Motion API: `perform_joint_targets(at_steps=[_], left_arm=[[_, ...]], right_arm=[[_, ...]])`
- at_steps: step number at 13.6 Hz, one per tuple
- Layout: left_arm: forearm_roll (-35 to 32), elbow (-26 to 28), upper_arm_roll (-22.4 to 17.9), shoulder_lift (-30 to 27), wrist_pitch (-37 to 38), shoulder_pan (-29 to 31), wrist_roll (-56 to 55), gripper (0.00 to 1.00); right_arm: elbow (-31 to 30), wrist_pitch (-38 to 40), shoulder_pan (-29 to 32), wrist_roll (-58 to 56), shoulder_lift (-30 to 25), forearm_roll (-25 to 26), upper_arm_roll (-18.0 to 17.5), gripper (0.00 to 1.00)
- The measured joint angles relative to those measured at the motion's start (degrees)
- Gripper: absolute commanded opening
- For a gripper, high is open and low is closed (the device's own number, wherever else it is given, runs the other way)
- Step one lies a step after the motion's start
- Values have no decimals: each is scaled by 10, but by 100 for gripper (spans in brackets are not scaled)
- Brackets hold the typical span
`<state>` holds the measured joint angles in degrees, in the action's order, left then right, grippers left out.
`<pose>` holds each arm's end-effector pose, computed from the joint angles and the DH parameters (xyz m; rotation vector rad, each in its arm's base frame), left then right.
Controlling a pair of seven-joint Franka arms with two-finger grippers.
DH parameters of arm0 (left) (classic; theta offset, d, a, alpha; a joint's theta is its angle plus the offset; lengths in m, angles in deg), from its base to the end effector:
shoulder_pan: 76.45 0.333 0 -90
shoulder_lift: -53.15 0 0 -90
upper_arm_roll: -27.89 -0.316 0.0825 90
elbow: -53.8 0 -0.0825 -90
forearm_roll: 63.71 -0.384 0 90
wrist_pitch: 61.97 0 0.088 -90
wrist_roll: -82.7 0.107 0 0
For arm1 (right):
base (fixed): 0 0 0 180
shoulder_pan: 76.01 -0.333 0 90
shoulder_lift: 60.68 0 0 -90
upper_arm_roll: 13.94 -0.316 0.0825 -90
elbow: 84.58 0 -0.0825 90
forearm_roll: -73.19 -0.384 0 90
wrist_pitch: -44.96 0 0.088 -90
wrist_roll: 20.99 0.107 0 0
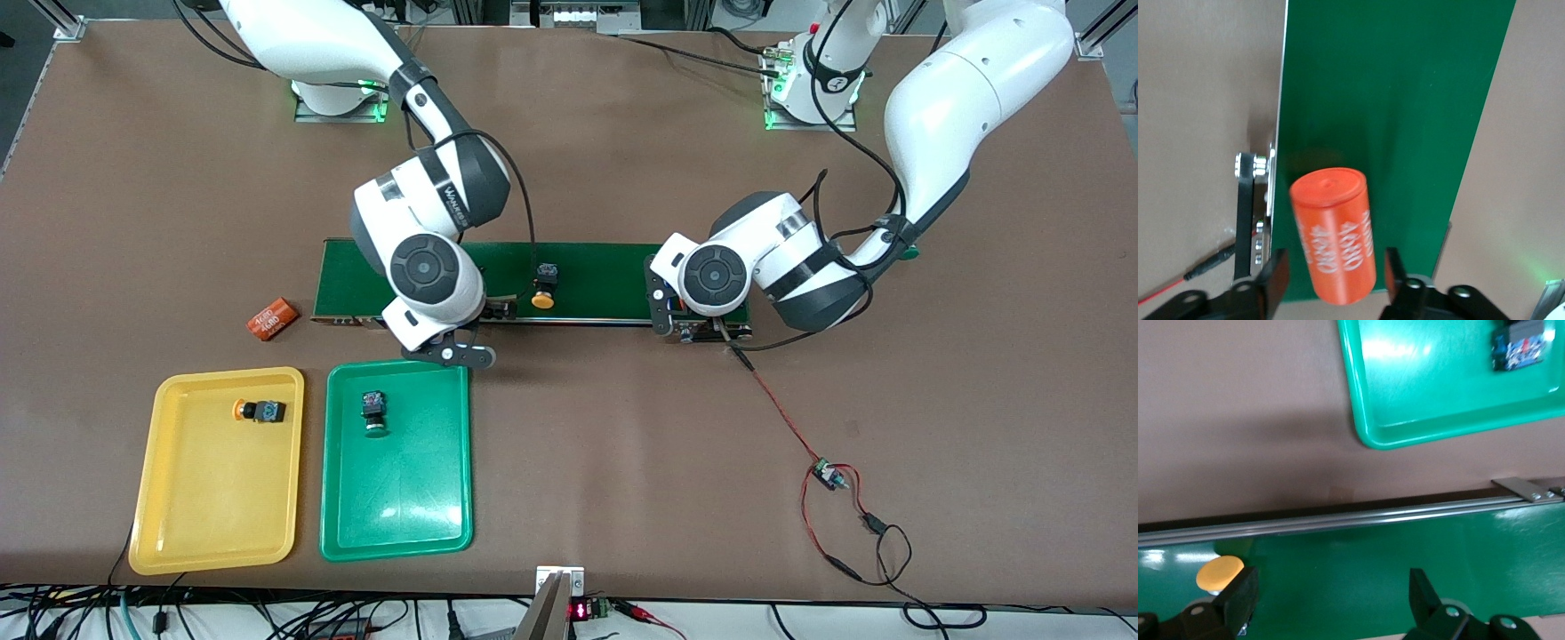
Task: Sort buttons by color to trays
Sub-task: 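Place the orange cylinder on the belt while the right gripper reaches, then grasp the yellow button with the right gripper while the left reaches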
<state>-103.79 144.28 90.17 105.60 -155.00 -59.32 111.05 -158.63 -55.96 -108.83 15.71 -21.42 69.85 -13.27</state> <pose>0.5623 -0.3135 0.2731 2.2812 -1.9779 -0.5449 0.5993 0.3849 0.3260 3.0397 -0.1442 -0.3140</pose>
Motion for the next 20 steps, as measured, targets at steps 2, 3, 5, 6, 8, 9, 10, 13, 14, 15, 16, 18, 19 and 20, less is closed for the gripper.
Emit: perform_joint_targets(at_steps=[2, 3, 5, 6, 8, 9, 10, 13, 14, 15, 16, 18, 19, 20], left_arm=[[7, 0, 7, 0, -2, 2, 0, 100], [8, -1, 14, -1, -2, 5, 0, 100], [8, -6, 29, -3, 11, 24, -2, 100], [8, -11, 34, -5, 22, 40, -3, 100], [8, -20, 36, -6, 30, 90, -6, 100], [8, -24, 36, -7, 30, 117, -8, 100], [7, -28, 35, -7, 30, 142, -9, 100], [-25, -39, 32, -8, 50, 210, -13, 100], [-52, -38, 29, -8, 59, 234, -13, 100], [-69, -38, 22, -8, 65, 254, -14, 100], [-74, -38, 10, -8, 67, 265, -19, 100], [-76, -37, -10, -8, 67, 269, -35, 100], [-77, -37, -11, -8, 67, 268, -44, 100], [-78, -37, -10, -8, 67, 267, -49, 100]], right_arm=[[-16, -6, -10, 13, -2, -1, 0, 100], [-28, -18, -18, 27, -6, -1, -1, 100], [-56, -46, -41, 55, -18, -1, -1, 100], [-69, -58, -51, 62, -22, -1, -2, 100], [-95, -79, -68, 68, -28, -1, -2, 100], [-108, -90, -73, 69, -29, -1, -2, 100], [-120, -102, -76, 70, -29, -1, -2, 100], [-156, -147, -78, 71, -30, -1, -1, 100], [-167, -162, -80, 72, -30, -1, -1, 93], [-177, -176, -82, 75, -30, -1, -2, 56], [-184, -183, -84, 79, -30, -1, -2, 31], [-186, -185, -86, 84, -30, -1, -2, 0], [-186, -185, -86, 88, -32, -1, -1, 0], [-186, -186, -86, 93, -36, -1, -1, 0]])
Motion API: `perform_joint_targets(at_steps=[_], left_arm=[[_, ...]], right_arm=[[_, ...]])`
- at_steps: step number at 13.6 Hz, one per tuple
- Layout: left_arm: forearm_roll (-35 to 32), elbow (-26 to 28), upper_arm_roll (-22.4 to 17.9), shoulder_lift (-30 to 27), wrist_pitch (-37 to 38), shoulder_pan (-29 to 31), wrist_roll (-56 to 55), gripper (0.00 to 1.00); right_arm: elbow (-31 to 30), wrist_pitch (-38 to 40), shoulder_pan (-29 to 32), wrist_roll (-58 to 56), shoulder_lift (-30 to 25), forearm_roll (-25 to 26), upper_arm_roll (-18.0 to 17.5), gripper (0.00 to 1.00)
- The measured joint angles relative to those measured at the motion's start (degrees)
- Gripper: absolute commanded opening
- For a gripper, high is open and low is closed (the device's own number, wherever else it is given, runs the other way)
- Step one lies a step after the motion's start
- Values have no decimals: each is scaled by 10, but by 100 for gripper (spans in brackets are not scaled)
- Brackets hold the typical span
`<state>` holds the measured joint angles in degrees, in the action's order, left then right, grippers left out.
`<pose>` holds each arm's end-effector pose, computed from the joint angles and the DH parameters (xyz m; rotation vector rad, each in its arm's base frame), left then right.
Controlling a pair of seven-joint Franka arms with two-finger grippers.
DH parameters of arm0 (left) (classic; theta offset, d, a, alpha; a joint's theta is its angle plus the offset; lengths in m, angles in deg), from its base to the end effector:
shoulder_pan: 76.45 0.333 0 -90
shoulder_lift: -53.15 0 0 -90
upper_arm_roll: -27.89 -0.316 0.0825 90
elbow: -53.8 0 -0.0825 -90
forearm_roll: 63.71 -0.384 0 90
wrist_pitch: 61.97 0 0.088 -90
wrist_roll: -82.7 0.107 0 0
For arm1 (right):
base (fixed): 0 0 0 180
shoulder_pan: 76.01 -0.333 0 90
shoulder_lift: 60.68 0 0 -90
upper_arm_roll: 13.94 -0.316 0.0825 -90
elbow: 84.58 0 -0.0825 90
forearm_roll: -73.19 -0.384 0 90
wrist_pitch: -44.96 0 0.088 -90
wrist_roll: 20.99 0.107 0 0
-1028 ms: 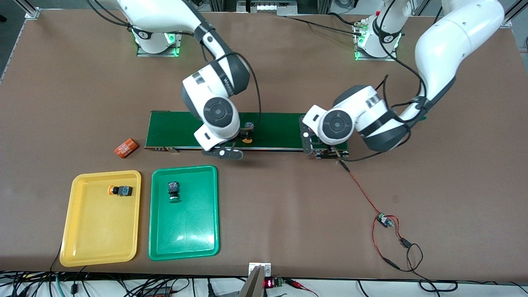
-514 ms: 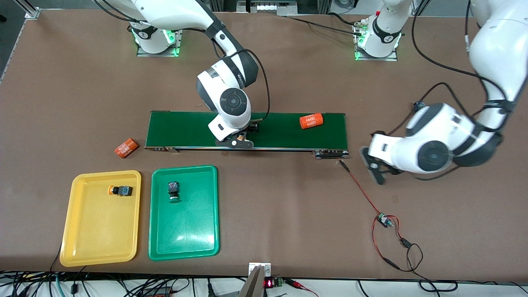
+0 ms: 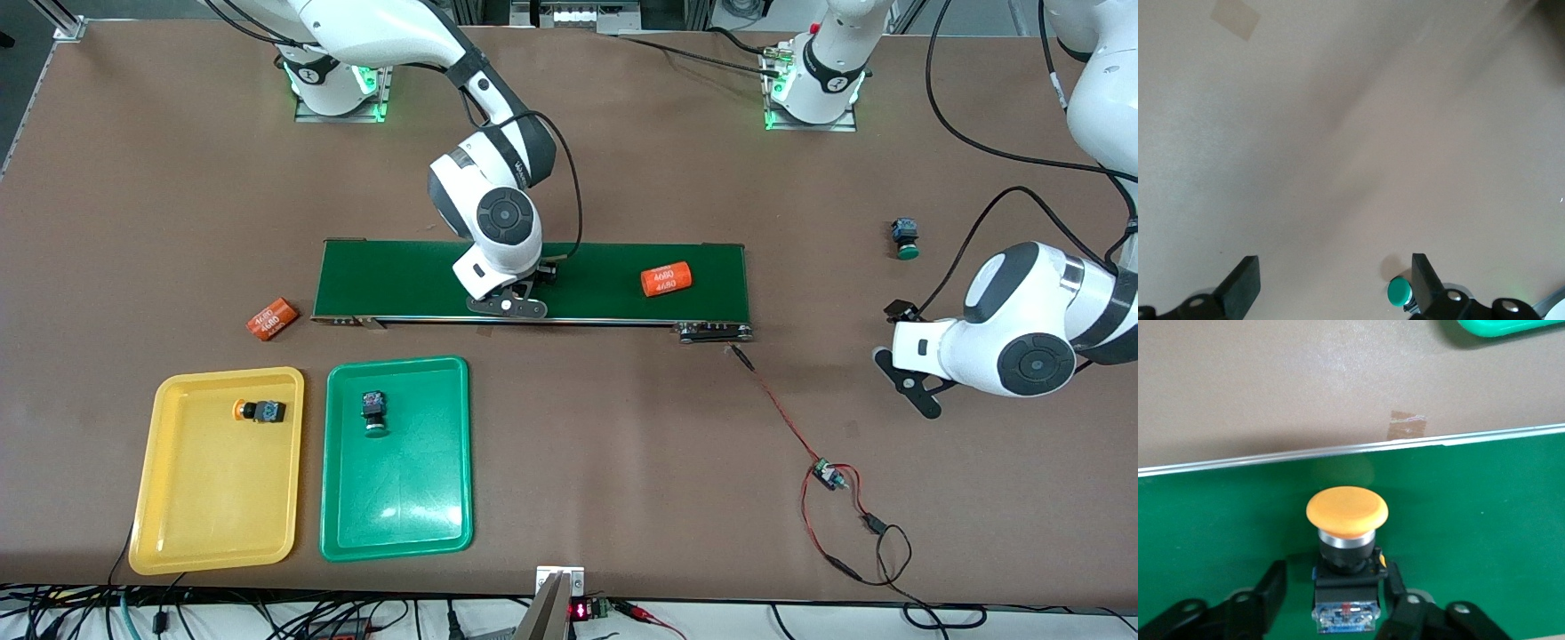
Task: Sort buttons by color to trays
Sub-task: 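Grasp the yellow button with the right gripper while the left reaches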
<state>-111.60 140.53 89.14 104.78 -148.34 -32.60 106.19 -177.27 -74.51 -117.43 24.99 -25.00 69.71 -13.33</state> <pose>0.6521 0.0178 0.2867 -2.7874 1.2522 0.6373 0.5076 0.4434 0.2486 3.0535 -0.1876 -0.2193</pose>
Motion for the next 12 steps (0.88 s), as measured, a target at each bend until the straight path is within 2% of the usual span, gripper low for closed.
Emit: perform_joint_targets(at_steps=[4, 6, 9, 12], left_arm=[[-2, -5, -1, -3, 2, -4, -19, 100], [29, -12, -29, -15, 5, -10, -26, 100], [156, -18, -140, -61, 3, -38, -28, 100], [223, -16, -254, -108, -19, -95, -33, 100]], right_arm=[[2, 1, 1, 12, -29, 0, 3, 0], [14, 11, 4, 12, -39, 0, 9, 0], [52, 28, 37, -15, -42, 3, 15, 0], [70, 38, 100, -117, -42, 3, 20, 0]])
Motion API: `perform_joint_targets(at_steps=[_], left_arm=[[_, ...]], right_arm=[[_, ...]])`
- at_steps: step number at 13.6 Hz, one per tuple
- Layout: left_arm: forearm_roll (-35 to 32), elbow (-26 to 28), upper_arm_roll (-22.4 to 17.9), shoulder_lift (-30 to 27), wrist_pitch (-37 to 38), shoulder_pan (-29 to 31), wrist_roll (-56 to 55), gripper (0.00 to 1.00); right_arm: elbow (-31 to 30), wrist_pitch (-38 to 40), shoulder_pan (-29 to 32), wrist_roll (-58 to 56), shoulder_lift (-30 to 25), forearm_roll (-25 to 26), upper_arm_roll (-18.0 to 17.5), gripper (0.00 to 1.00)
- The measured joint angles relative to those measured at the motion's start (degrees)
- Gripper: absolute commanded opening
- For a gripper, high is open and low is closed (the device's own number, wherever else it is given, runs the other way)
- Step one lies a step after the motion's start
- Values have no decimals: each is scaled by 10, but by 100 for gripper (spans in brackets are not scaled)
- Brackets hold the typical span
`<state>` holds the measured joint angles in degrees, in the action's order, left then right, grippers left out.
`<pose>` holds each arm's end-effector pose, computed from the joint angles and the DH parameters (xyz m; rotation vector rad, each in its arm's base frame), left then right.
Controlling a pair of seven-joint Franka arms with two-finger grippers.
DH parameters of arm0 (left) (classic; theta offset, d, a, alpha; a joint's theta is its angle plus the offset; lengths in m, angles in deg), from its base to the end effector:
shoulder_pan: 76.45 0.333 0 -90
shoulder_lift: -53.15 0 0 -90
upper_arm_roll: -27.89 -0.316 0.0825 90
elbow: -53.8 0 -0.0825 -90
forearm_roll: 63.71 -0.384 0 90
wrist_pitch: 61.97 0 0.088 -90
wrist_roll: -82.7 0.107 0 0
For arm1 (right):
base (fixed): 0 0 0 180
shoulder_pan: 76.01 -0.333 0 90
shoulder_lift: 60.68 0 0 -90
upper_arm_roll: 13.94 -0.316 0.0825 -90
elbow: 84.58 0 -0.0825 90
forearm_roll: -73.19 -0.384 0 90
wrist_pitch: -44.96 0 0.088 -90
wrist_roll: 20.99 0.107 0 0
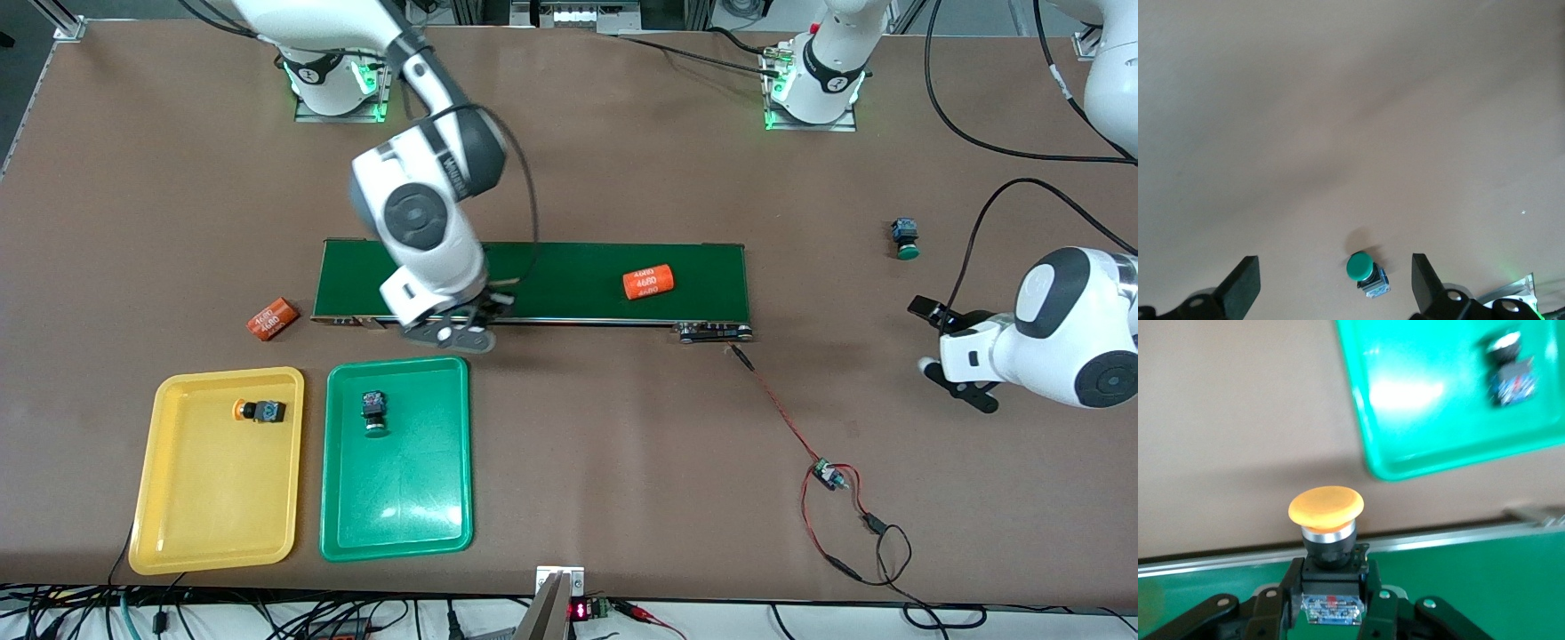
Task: Sort buttons by color to trays
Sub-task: 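Grasp the yellow button with the right gripper while the left reaches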
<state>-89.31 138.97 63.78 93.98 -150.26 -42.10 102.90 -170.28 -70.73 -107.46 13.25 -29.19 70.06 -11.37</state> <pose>0.6399 0.0926 0.2797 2.8999 -0.6989 -0.7761 0.6089 0.3452 0.3483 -3.1279 0.1747 0.0549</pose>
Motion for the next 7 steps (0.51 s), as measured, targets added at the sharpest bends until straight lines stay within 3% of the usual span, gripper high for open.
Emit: perform_joint_targets(at_steps=[2, 4, 7], left_arm=[[56, 8, -99, -34, -10, -65, -22, 100], [108, 49, -191, -77, -50, -117, -29, 100], [135, 194, -260, -156, -153, -137, -29, 100]], right_arm=[[0, 1, 47, -93, 1, 0, 2, 0], [0, 2, 93, -200, 3, 0, 3, 0], [-1, 0, 163, -372, 21, 3, 4, 0]])
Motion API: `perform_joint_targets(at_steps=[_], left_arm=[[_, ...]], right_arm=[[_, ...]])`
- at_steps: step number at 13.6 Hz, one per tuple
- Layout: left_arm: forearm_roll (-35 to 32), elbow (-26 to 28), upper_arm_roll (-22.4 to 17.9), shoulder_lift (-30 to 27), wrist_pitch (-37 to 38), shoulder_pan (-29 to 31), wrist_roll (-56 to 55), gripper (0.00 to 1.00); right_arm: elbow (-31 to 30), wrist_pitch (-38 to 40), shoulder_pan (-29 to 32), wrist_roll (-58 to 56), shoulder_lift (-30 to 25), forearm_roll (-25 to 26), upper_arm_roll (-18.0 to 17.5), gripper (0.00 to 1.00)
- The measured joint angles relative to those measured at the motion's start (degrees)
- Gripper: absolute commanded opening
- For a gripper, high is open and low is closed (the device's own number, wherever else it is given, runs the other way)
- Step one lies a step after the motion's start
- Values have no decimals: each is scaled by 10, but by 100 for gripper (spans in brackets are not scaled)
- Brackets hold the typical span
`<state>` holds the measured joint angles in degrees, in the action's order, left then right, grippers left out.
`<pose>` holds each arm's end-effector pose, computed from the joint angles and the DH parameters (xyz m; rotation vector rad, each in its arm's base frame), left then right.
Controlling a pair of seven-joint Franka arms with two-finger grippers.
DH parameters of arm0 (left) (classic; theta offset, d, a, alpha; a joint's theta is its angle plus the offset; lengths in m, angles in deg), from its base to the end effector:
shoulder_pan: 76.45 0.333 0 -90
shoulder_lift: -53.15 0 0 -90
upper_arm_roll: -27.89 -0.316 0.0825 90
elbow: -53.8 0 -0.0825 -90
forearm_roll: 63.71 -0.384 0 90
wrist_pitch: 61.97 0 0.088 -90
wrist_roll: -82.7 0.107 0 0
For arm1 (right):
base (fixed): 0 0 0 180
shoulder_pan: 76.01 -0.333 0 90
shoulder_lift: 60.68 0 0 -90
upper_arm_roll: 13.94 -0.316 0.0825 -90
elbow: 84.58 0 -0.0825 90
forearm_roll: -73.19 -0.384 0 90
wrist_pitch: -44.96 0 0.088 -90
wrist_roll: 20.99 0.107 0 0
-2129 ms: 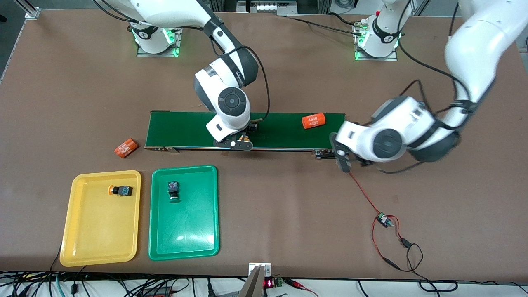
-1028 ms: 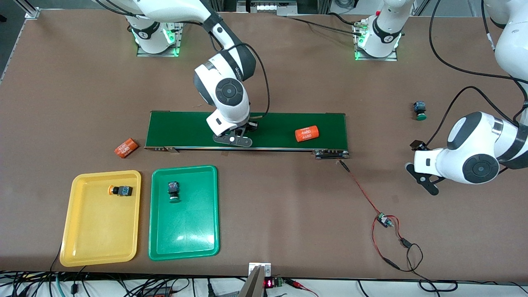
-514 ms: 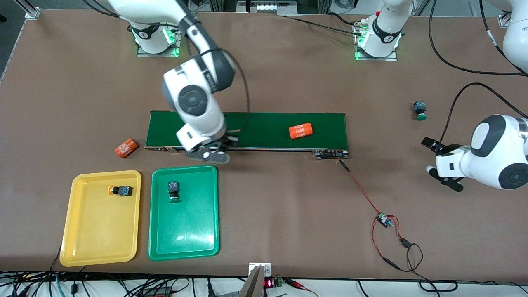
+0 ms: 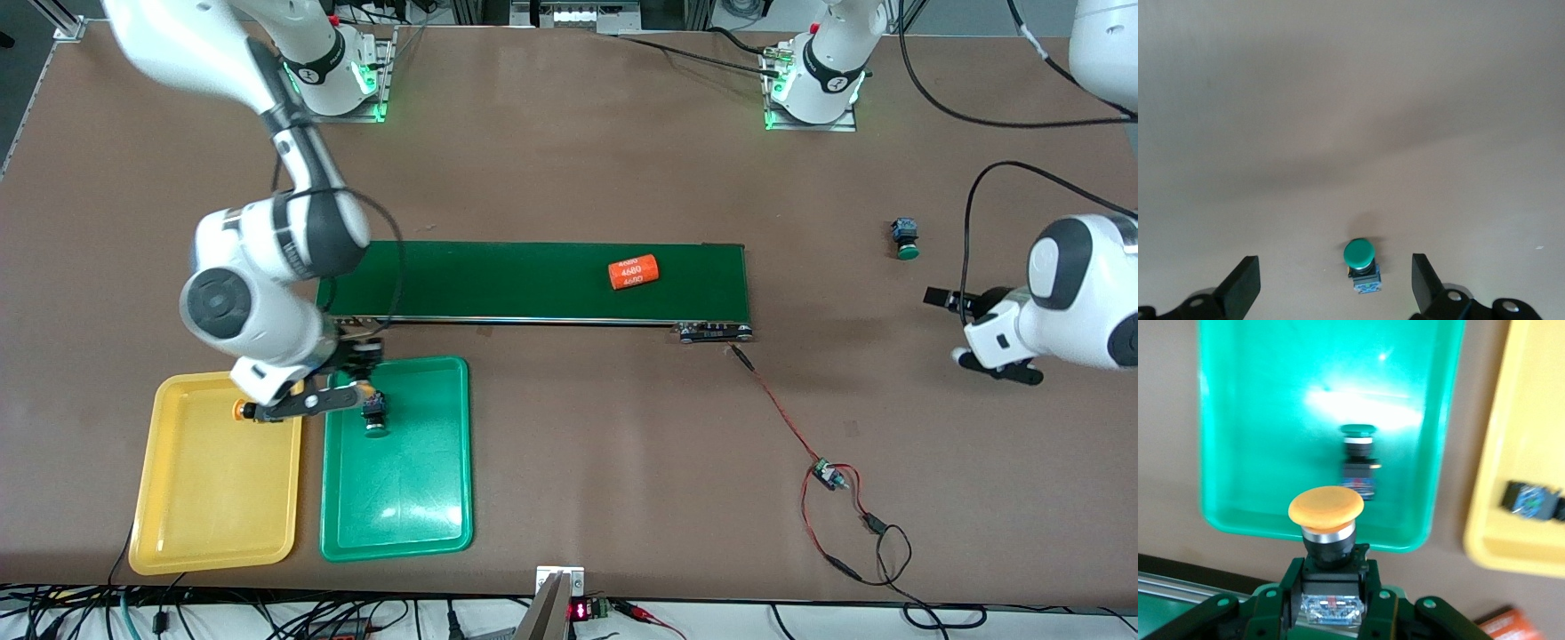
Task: Sort buttons by color to trays
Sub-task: 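Grasp the yellow button with the right gripper while the left reaches, then drop the yellow button in the yellow tray while the left gripper lifts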
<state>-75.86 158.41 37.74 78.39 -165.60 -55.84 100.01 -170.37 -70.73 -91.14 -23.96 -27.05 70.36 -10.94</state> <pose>0.5754 0.1322 0.2697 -3.0372 0.3234 0.7176 0.6821 0.1555 0.3216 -3.1064 -0.3880 0.1020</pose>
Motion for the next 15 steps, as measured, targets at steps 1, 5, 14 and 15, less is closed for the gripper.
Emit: perform_joint_targets(at_steps=[1, 5, 14, 15], left_arm=[[1, 48, -20, -21, -26, -11, 0, 100], [1, 223, -50, -80, -144, -46, -4, 100], [13, 338, -114, -89, -230, -47, 1, 72], [13, 345, -114, -89, -240, -47, 1, 52]], right_arm=[[1, -5, 19, -51, 7, 2, 0, 0], [11, -8, 64, -171, 23, 34, 0, 0], [12, -8, 175, -469, 44, 60, 1, 0], [12, -13, 186, -509, 54, 60, 1, 0]])
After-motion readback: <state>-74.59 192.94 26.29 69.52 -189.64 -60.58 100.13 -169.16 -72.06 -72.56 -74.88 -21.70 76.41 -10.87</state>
